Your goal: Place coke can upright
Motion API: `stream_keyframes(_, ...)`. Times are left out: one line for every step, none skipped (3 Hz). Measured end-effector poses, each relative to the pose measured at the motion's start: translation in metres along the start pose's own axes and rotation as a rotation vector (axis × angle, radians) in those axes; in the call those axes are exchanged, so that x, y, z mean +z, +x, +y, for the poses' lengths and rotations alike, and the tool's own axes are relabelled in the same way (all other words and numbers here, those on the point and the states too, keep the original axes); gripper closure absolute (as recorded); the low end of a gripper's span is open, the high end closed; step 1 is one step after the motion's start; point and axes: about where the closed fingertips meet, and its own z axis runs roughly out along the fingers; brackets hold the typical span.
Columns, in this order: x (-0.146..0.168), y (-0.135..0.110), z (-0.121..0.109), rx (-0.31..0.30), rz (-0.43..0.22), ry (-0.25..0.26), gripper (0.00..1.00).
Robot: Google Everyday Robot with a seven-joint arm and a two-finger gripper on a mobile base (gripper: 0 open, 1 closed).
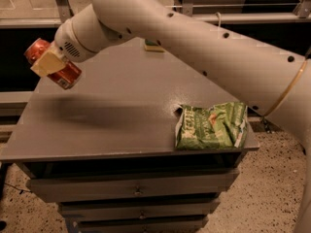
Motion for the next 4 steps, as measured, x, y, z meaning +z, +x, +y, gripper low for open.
stream_keyframes(-0.020,-0.013,-0.016,-0.035,-0.175,0.006,1.00)
stream_keyframes(-0.036,-0.008,-0.015,-0.098,-0.286,-0.005,1.00)
stream_keyframes(-0.037,-0.012,-0.011,-0.157,-0.293,-0.001,1.00)
stream_keyframes(-0.035,-0.011,-0.007,-0.150,-0.308,-0.001,1.00)
